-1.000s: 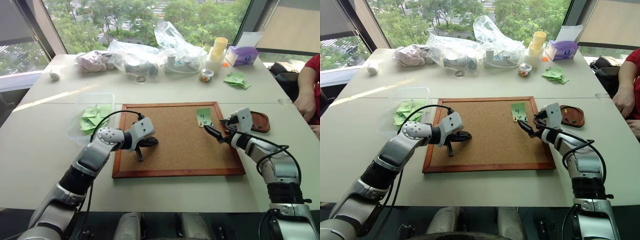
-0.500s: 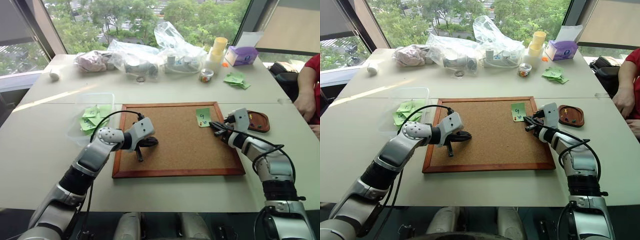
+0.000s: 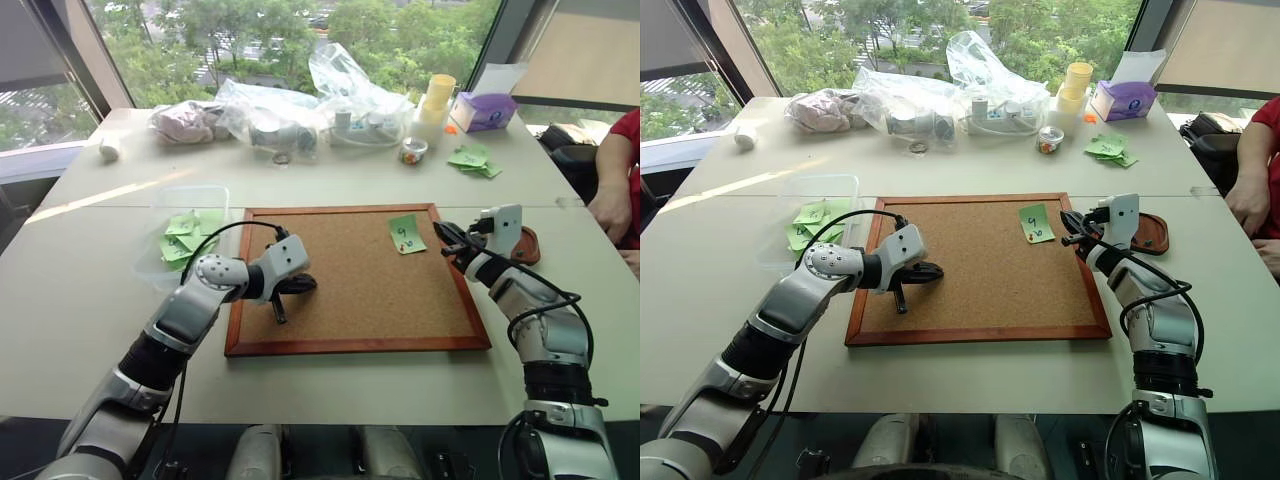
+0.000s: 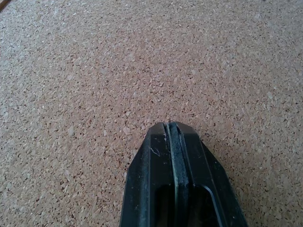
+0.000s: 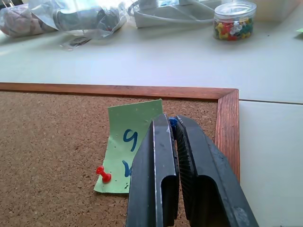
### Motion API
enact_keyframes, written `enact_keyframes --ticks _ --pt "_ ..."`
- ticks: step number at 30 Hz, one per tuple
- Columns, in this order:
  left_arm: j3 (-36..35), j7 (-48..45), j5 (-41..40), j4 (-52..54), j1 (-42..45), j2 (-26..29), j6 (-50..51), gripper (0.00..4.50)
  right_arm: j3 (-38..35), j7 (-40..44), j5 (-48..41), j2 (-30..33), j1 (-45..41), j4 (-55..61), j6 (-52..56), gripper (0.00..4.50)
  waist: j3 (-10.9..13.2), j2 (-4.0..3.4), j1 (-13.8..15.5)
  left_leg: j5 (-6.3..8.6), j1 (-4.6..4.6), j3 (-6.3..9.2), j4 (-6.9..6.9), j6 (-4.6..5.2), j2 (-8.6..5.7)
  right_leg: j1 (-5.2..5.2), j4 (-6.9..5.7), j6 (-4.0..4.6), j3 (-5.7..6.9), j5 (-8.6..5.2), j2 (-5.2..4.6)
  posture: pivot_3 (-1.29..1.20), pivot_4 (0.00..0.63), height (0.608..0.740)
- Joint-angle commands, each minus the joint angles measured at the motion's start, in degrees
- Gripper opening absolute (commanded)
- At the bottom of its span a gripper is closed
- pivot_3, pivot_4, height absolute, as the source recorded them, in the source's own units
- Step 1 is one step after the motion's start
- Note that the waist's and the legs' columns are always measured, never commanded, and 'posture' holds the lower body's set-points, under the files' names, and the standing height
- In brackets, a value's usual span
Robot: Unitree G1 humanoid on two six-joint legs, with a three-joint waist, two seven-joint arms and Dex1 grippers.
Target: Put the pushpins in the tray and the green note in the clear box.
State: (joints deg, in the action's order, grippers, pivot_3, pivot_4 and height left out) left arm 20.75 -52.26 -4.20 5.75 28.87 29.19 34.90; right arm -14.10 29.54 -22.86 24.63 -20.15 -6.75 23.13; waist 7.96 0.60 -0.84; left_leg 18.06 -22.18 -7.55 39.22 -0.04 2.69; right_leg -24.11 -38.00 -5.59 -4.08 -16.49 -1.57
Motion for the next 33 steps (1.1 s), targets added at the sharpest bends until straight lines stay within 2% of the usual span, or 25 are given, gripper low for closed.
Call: enact_keyframes --ticks 1,6,10,15,18,24,25,33 --pt "3.7 -1.7 0.3 -1.3 -2.6 0.1 1.6 0.00 -5.3 -2.9 -2.1 0.7 -0.9 2.2 -1.4 0.03 0.0 0.00 0.0 0.00 0.00 0.00 0.00 0.00 0.00 0.00 0.00 0.00 0.00 0.00 0.00 0.00 0.150 0.738" --pt "3.8 -1.9 0.3 -1.4 -2.4 0.1 1.4 0.00 -7.3 -10.0 4.8 6.7 -3.2 -8.1 -3.0 0.03 0.0 0.00 0.0 0.00 -0.01 -0.02 0.00 -0.01 -0.01 0.00 0.02 0.00 0.00 0.00 -0.03 0.00 0.150 0.738" --pt "4.0 -2.0 0.4 -2.0 -1.9 -0.2 1.1 0.00 -5.6 -9.4 7.5 9.9 -4.3 -13.9 -3.4 0.03 0.0 0.00 -0.1 -0.02 0.02 -0.02 -0.01 -0.04 0.01 0.00 0.02 0.01 -0.01 -0.01 0.00 0.00 0.150 0.738" --pt "4.0 -2.1 0.5 -2.1 -1.9 -0.1 1.0 0.00 -5.6 -9.0 8.7 10.9 -5.6 -18.6 -4.8 0.03 0.0 -0.01 -0.1 -0.02 0.02 -0.04 0.00 -0.04 -0.01 0.02 0.02 0.00 -0.03 0.00 -0.01 0.00 0.150 0.738" --pt "4.0 -2.1 0.5 -2.0 -2.0 -0.1 1.1 0.00 -6.1 -9.1 8.4 10.6 -6.1 -19.9 -5.0 1.01 0.0 0.00 -0.1 -0.03 0.02 -0.04 0.00 -0.05 -0.01 0.02 0.02 0.00 -0.03 0.00 -0.01 0.00 0.150 0.738" --pt "3.9 -2.1 0.5 -1.8 -2.2 0.1 1.2 0.00 -6.6 -10.3 8.5 10.6 -6.3 -20.5 -6.0 4.08 0.0 0.00 -0.1 -0.03 0.02 -0.04 0.00 -0.05 0.00 0.02 0.02 0.00 -0.03 0.00 -0.01 0.00 0.150 0.738" --pt "3.9 -2.1 0.5 -1.7 -2.2 0.1 1.2 0.00 -6.6 -10.4 8.4 10.6 -6.3 -20.4 -6.1 4.41 0.0 0.00 -0.1 -0.03 0.02 -0.04 0.00 -0.05 0.00 0.02 0.02 0.00 -0.03 0.00 -0.01 0.00 0.150 0.738" --pt "4.0 -2.1 0.6 -1.8 -2.2 0.0 1.0 0.00 -10.1 -11.6 5.3 9.7 -7.3 -19.0 -6.4 4.41 0.0 -0.01 -0.1 -0.03 0.02 -0.04 0.00 -0.06 0.00 0.02 0.02 0.00 -0.03 0.00 -0.01 0.00 0.150 0.738"
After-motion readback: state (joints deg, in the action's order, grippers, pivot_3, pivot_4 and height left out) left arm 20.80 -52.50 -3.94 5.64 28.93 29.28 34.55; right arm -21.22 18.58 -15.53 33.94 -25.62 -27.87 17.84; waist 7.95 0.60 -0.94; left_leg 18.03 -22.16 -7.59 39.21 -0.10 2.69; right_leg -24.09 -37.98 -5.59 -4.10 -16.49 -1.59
